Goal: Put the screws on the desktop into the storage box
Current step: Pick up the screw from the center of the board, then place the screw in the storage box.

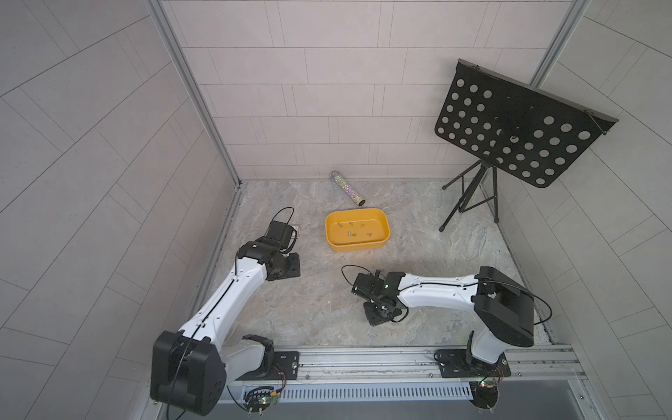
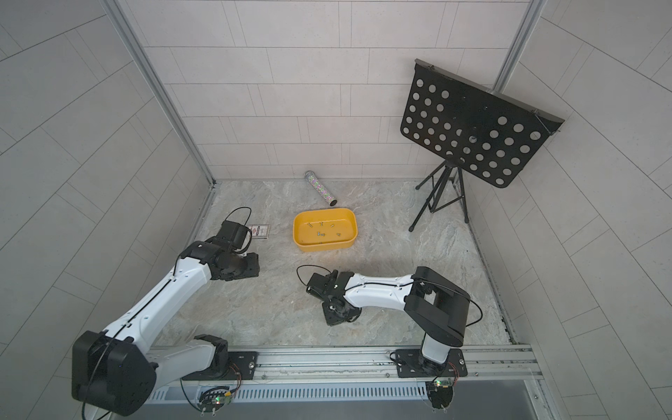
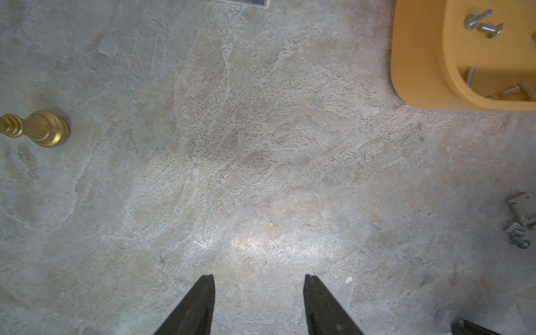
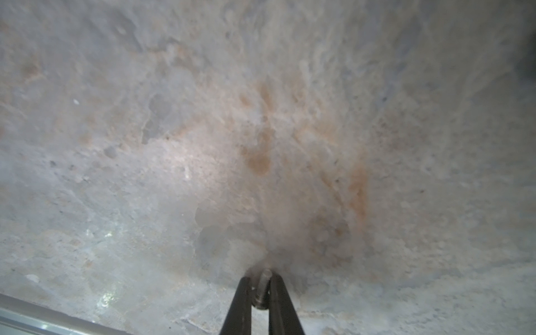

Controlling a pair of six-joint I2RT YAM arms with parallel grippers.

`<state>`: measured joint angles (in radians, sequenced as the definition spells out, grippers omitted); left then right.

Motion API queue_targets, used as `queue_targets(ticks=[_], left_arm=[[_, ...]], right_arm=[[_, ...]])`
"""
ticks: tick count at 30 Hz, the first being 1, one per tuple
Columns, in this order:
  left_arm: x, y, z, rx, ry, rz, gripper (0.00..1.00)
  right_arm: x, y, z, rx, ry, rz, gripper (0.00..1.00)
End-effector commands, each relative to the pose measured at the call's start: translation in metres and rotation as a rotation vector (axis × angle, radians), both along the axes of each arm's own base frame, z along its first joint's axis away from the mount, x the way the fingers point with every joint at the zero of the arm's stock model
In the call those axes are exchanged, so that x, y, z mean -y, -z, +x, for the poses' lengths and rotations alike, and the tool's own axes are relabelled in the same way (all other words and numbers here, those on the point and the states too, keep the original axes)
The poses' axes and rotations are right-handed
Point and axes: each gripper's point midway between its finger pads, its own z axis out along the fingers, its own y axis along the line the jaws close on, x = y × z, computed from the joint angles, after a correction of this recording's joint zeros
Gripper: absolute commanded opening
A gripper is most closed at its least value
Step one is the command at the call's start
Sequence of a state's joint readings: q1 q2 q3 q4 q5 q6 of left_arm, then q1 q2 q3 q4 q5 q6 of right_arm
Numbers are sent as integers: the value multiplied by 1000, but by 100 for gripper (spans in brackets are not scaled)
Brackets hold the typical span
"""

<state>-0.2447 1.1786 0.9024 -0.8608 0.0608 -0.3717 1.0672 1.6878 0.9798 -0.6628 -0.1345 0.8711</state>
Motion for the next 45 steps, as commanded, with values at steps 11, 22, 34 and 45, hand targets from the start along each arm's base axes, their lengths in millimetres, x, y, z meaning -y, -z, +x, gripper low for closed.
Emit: queue_targets(ticks=[11,22,34,45], left_arm=[[2,4,-2,-9,21,4,57],[3,4,-2,-8,23,-1,57],[4,3,-2,-4,28,-10,57],[5,5,-3,-13,33,-12,57]], right_arm=[[4,-82,54,166,-30,-12,5],[-1,-143,182,291,95,70,3],[-21,-106,286,245,163,57,2],[-18,-66,329,217,207,28,3]])
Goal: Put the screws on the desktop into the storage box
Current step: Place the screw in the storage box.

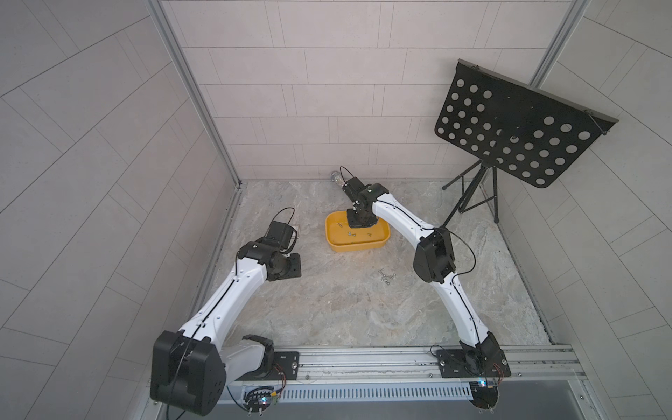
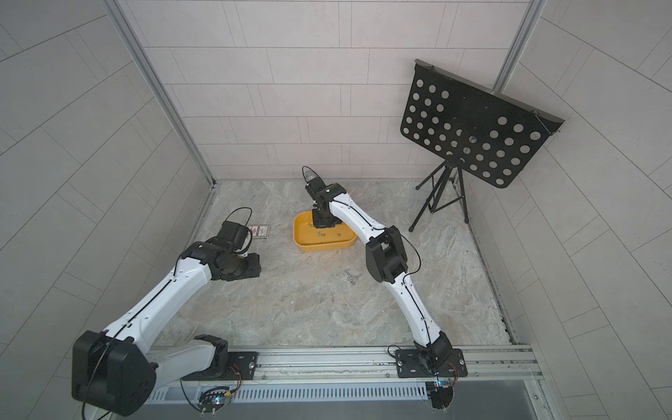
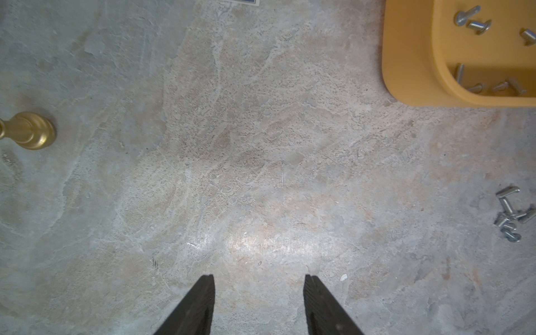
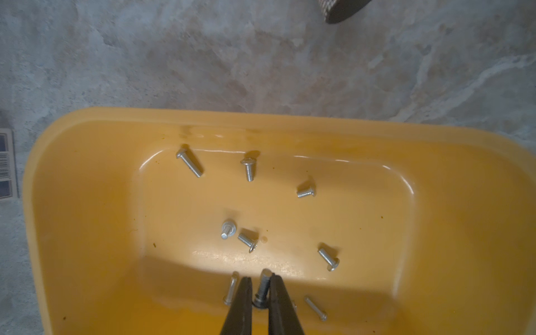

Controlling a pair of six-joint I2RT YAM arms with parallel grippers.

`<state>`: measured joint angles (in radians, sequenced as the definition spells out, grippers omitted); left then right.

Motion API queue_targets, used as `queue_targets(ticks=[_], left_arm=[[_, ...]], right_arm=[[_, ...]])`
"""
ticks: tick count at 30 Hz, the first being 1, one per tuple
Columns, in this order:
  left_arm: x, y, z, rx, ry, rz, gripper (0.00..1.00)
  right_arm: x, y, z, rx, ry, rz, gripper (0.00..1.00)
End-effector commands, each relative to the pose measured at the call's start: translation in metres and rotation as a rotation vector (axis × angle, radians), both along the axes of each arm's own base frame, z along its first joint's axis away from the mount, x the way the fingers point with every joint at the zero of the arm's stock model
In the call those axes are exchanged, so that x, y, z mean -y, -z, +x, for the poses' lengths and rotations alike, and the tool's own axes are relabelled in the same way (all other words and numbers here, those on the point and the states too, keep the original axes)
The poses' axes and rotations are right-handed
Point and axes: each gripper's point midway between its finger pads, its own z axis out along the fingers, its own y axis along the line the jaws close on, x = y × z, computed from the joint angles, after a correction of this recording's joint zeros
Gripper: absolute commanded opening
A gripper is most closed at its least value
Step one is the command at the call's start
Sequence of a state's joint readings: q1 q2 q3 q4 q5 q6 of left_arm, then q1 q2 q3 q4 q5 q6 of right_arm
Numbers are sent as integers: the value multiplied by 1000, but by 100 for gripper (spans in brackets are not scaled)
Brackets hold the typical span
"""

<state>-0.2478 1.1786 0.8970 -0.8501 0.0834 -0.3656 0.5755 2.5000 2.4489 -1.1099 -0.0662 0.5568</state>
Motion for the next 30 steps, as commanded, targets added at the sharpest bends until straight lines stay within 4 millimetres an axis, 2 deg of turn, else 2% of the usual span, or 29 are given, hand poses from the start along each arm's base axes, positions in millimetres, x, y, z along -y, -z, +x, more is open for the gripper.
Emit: queue_targets(ticks=[1,10,16,22,26,30], left_arm=[[1,4,-3,-14,17,7,57],[1,5,-3,-16,19,5,57],[1,6,-2,-20,18,7,57],[1,6,-2,-21,18,7,57],[1,6,-3,-21,18,9,57],[1,6,-3,-23,19,8,57]], right_arm=[[13,6,3,-27,19,-27,3],[25,26,11,-68,44,-32,6],[25,29,10,-80,41,-29,13],[24,16,9,-62,33,-20,21],[25,-1,9,-36,25,-15,28],[28,-17,5,-24,18,-13,30]])
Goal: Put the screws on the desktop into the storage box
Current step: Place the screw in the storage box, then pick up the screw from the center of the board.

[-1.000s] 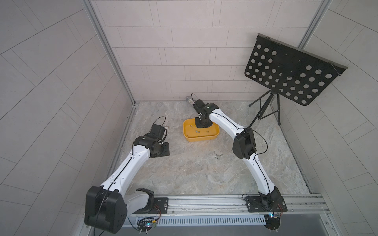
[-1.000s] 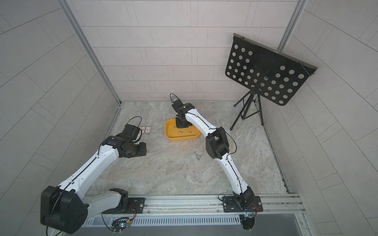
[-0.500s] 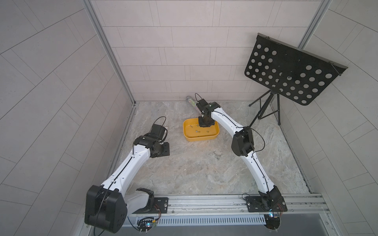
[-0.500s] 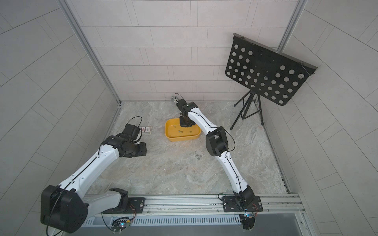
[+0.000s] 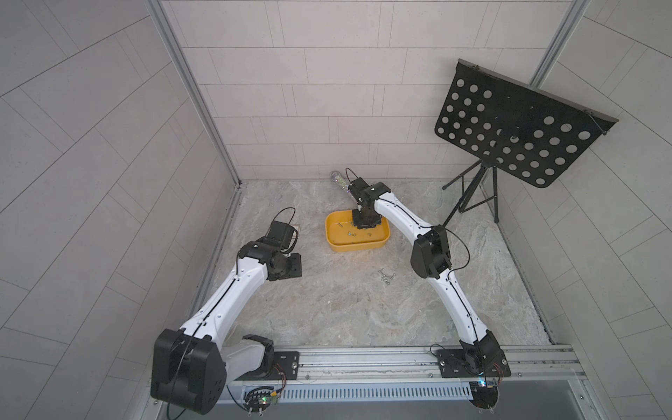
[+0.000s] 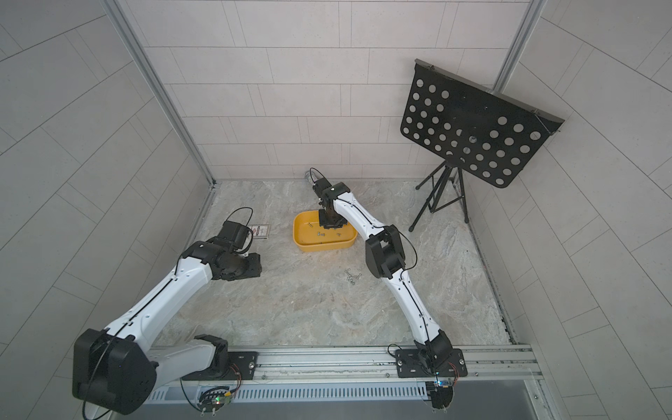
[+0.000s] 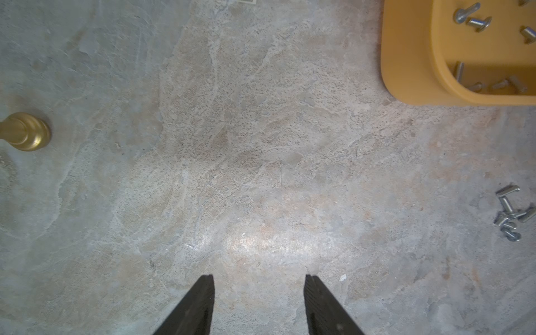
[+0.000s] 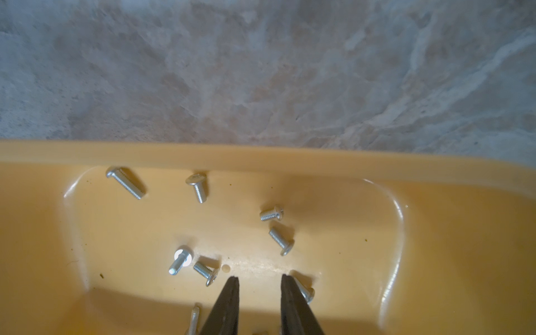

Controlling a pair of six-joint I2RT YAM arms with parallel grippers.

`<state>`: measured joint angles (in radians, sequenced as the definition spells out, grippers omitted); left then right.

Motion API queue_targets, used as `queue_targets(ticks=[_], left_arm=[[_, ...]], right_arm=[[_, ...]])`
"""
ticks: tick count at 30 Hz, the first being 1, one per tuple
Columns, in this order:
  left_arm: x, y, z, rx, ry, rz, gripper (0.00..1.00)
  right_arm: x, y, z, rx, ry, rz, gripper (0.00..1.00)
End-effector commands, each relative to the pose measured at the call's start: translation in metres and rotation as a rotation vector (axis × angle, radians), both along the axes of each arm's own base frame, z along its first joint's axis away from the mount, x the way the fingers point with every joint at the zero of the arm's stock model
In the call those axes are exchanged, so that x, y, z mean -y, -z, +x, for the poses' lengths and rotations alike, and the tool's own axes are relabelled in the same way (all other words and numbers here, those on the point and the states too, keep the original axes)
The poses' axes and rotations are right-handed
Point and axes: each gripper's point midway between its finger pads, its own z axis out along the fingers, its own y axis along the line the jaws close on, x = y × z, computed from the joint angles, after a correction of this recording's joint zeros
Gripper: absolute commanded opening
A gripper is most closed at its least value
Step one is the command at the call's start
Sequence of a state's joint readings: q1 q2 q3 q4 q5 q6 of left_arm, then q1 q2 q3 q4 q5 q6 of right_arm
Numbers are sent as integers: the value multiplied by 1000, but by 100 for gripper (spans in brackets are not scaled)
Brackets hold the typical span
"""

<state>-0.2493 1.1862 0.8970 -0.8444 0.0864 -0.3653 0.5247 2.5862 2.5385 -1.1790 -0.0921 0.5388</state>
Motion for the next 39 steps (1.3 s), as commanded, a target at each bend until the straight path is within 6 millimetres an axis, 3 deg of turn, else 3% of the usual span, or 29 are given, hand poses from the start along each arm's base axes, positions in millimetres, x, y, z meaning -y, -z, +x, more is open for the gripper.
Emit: queue_targets(ticks=[1,10,16,20,30,39], left_arm=[[0,5,-4,-19,16,10,57],[3,0,-3,9,24,-2,57],[7,-2,-3,20,43,-5,57],[12,-2,-4,26,66,3,57],[37,-5,-10,47,158,36,57],[101,-19,-8,86,283,91,59]], right_arm=[[7,-46,-7,44,-10,4,30],[24,-112,-44,148,-27,8,31],[59,-146,-83,227,10,6,32],[86,-157,-112,257,42,3,32],[152,-153,-167,305,147,-25,32],[187,-122,-191,241,202,-26,32]])
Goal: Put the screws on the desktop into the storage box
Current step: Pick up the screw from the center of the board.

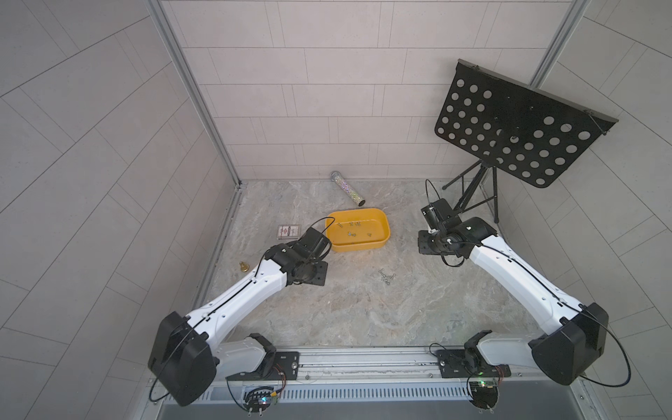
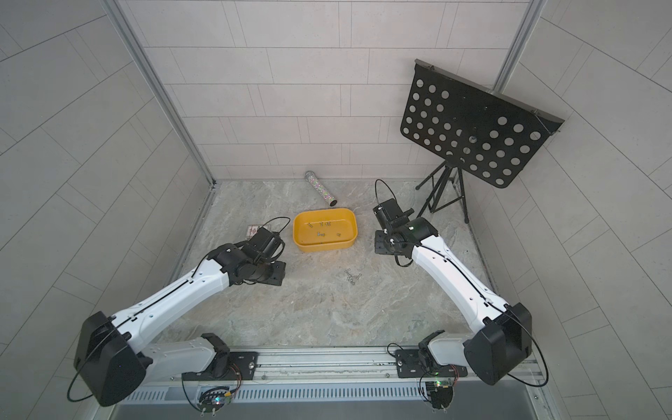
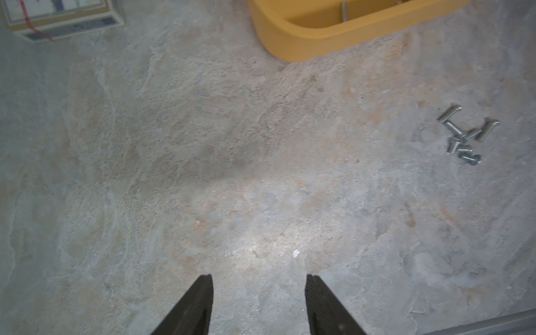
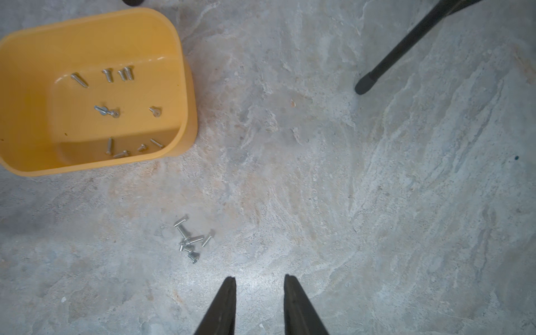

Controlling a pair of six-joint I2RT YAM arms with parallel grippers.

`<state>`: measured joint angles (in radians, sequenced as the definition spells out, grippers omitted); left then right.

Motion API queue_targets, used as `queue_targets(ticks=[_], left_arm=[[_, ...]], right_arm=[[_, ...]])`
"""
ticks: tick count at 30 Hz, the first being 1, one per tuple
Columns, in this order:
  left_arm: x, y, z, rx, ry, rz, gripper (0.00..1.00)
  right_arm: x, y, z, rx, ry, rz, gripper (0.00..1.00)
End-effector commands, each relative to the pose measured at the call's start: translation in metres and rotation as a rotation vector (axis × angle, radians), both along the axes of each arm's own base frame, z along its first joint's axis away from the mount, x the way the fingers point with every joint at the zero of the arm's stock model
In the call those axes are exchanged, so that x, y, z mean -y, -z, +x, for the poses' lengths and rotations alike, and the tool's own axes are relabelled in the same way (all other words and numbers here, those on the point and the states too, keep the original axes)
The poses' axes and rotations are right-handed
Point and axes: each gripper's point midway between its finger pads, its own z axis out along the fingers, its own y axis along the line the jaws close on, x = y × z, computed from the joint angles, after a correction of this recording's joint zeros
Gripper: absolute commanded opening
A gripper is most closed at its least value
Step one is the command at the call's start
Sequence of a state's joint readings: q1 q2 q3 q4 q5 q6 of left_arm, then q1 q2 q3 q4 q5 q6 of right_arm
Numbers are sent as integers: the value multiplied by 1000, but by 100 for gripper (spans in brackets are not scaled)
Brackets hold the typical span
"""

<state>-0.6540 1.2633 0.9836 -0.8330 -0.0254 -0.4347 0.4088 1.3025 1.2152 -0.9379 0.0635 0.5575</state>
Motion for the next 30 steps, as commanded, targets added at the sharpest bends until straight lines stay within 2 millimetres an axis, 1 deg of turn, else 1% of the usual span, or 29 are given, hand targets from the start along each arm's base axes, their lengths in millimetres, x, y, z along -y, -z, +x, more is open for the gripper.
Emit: queue_targets(ticks=[1,3,8,15,19,30], left_arm=[[18,-8,7,33,-3,27,59],[34,-7,7,36,22,28,59],[71,2,9,23,80,30,59],[110,20,12,2,142,49,59],[124,26,17,-9,166,48,59],[150,39,26,-22,213,45,59]], right_arm=[[9,7,-4,-12,18,14,32],[14,13,-7,-22,25,13,32],[25,20,-10,-43,44,16,32],[31,27,-11,-61,52,40,33],[31,30,-9,-71,50,56,33],[29,34,-9,-89,49,88,33]])
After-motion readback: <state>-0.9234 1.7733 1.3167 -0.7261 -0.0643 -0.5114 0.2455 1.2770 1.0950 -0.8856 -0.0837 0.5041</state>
